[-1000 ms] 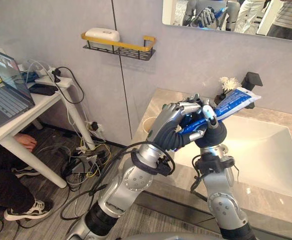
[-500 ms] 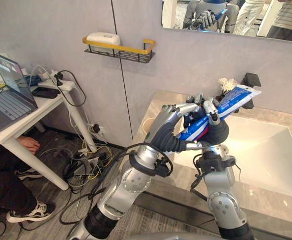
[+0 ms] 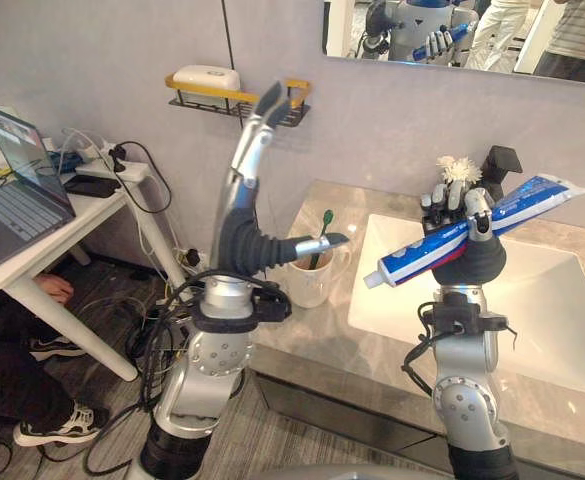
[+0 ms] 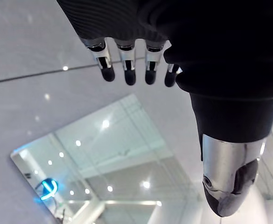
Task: Organize washtable
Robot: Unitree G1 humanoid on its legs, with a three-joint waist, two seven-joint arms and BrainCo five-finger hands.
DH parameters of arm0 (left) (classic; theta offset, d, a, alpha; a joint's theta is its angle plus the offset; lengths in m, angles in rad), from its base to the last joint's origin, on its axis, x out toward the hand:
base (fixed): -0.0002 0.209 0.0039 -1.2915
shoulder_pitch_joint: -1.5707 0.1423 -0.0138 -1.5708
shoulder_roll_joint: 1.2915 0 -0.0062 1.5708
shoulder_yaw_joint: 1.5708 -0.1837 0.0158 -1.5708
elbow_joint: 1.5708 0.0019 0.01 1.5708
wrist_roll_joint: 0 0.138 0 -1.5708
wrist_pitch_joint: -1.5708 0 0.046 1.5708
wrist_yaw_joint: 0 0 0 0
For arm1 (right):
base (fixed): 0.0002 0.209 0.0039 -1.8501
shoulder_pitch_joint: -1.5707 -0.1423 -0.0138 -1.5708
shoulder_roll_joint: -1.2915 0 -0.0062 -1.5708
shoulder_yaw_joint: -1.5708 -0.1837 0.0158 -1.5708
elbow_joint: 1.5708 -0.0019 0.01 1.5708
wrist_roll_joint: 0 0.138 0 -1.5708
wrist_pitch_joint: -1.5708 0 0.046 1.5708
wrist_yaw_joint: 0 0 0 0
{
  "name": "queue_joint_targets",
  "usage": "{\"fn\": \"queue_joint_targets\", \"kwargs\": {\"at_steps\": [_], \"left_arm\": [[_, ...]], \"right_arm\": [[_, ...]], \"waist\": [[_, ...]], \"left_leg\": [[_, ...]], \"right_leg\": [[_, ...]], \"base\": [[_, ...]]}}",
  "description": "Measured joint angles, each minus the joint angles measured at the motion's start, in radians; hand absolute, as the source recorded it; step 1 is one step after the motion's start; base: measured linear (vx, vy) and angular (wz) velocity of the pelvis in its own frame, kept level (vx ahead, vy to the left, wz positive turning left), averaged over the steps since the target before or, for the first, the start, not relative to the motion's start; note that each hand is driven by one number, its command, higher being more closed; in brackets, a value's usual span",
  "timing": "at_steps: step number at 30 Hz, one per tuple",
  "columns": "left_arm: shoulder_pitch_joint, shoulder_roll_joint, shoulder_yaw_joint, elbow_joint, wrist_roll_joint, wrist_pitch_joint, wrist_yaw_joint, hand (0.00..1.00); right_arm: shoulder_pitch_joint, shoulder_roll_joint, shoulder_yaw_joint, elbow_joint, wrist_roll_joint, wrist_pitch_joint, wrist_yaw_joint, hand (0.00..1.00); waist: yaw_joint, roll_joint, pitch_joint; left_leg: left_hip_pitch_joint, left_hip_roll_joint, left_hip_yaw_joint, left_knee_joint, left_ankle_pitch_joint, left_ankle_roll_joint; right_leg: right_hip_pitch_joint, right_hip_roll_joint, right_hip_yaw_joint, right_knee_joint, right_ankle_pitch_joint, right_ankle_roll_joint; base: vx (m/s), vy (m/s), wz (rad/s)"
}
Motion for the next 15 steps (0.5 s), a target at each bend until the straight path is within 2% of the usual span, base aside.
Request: {"fn": "queue_joint_targets", "kwargs": {"at_steps": [9,15], "left_arm": [[0.075,-0.003,0.082,-0.041,-0.025,-0.01,0.005,0.0],[0.183,-0.032,0.212,-0.027,-0.095,-0.01,0.021,0.0]], "right_arm": [[-0.001,0.0,-0.008,0.0,-0.001,0.0,-0.002,1.0],[-0.001,0.018,-0.059,0.007,-0.042,-0.004,-0.041,1.0]], "waist": [[0.002,0.001,0.0],[0.005,0.001,0.001]], "left_leg": [[-0.003,0.0,-0.005,0.0,0.0,0.0],[-0.009,0.0,-0.017,0.0,0.001,0.0]], "right_leg": [[0.0,0.0,-0.004,-0.002,-0.001,-0.001],[0.005,-0.001,-0.018,-0.003,-0.002,-0.002]], "base": [[0.0,0.0,0.0],[0.0,-0.002,0.06]]}}
